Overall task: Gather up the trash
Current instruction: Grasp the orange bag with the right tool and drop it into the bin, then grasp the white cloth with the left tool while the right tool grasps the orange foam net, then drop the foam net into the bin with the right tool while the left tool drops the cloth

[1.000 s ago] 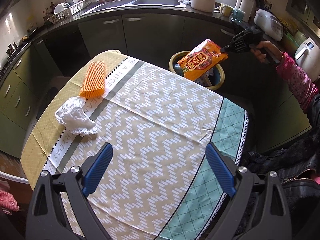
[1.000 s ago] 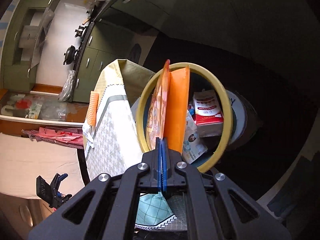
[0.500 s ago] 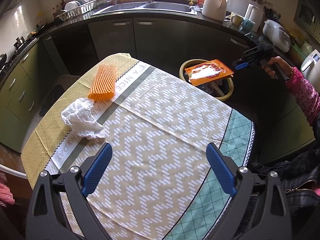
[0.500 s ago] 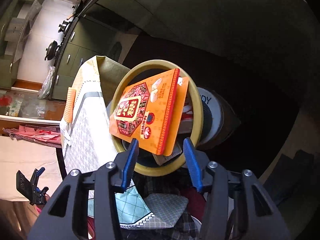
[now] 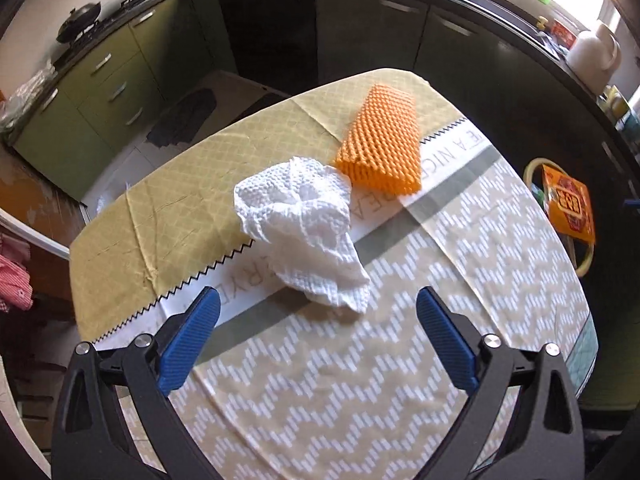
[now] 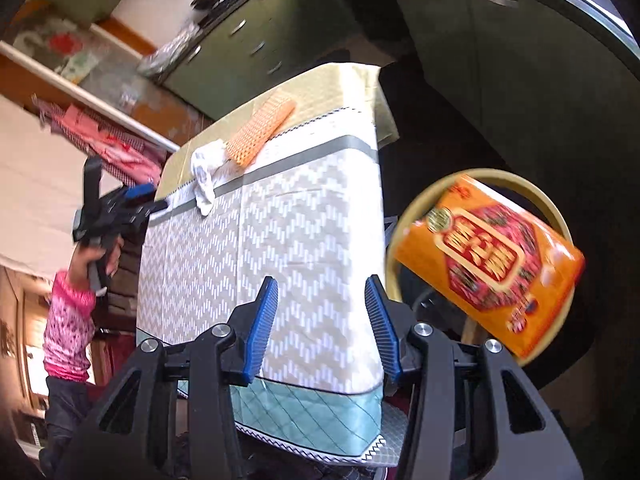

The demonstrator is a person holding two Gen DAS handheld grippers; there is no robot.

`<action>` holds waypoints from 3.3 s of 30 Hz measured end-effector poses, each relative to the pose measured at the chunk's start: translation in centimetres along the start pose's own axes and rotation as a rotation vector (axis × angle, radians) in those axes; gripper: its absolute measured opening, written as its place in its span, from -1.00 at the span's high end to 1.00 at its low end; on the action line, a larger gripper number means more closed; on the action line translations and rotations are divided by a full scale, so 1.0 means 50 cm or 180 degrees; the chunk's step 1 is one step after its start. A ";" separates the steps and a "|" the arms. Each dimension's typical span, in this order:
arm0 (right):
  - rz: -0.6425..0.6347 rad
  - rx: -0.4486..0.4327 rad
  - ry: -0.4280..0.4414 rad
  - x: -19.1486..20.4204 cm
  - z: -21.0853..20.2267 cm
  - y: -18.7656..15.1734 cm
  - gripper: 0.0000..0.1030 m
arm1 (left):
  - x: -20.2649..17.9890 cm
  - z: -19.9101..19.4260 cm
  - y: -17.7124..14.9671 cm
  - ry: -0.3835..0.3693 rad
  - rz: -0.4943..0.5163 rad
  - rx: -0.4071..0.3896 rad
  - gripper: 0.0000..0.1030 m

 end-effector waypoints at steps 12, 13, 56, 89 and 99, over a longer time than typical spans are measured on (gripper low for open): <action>-0.0100 0.0224 -0.0282 0.054 0.076 0.127 0.11 | 0.034 0.160 0.062 0.0080 -0.0308 0.0280 0.36; -0.0112 0.0249 -0.0272 0.063 0.086 0.139 0.11 | 0.034 0.156 0.059 0.0028 -0.0273 0.0260 0.80; -0.0224 0.0407 -0.0927 0.312 0.355 0.386 0.76 | -0.086 -0.251 -0.215 0.0779 0.0491 -0.1226 0.79; -0.0030 0.0165 -0.1607 -0.258 0.031 -0.073 0.39 | -0.588 -0.201 -0.114 0.0191 0.1598 -0.1113 0.67; -0.0124 0.0352 -0.1544 -0.274 0.077 -0.091 0.73 | -0.700 -0.120 -0.061 0.0015 0.1846 -0.0960 0.67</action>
Point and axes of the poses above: each gripper's, at about its wrist camera, not at the fingertips, and z roughly the way its jaws point, x to its left, y to its top, the point moved 1 cm from there along z, roughly the way its jaws point, and after that the axes turned 3 degrees about -y, right-handed, at the moved point
